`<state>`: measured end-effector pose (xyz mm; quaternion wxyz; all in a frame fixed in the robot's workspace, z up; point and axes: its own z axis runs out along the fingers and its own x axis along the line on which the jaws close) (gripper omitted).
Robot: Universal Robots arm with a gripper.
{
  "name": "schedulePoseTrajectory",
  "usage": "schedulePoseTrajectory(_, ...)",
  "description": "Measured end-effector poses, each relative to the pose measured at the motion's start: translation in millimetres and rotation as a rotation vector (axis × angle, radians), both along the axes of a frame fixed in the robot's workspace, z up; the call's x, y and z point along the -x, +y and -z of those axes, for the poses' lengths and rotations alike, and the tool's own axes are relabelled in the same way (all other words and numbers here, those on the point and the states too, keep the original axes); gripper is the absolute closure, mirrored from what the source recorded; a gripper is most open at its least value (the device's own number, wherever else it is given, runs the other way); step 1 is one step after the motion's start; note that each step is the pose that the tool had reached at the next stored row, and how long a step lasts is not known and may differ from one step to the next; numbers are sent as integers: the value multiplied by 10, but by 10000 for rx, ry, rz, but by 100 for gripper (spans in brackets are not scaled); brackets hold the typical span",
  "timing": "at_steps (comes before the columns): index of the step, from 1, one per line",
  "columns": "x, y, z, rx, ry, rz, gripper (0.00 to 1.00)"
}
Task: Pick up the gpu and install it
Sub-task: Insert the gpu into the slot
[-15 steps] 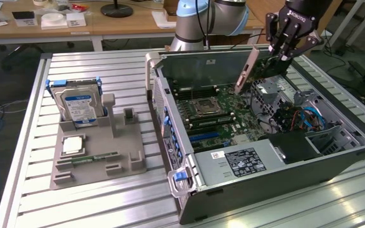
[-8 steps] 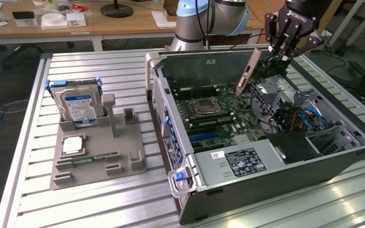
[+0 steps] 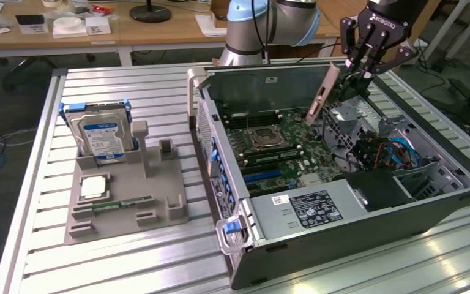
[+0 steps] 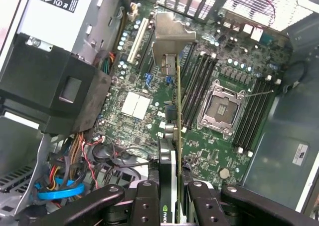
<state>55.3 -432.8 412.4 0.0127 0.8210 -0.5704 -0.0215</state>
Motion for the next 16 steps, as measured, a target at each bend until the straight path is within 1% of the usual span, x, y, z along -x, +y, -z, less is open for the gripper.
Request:
schedulePoseTrajectory(4, 0, 0, 0, -1, 0, -265, 74)
schedulePoseTrajectory(16, 0, 0, 0, 0, 0, -244, 74)
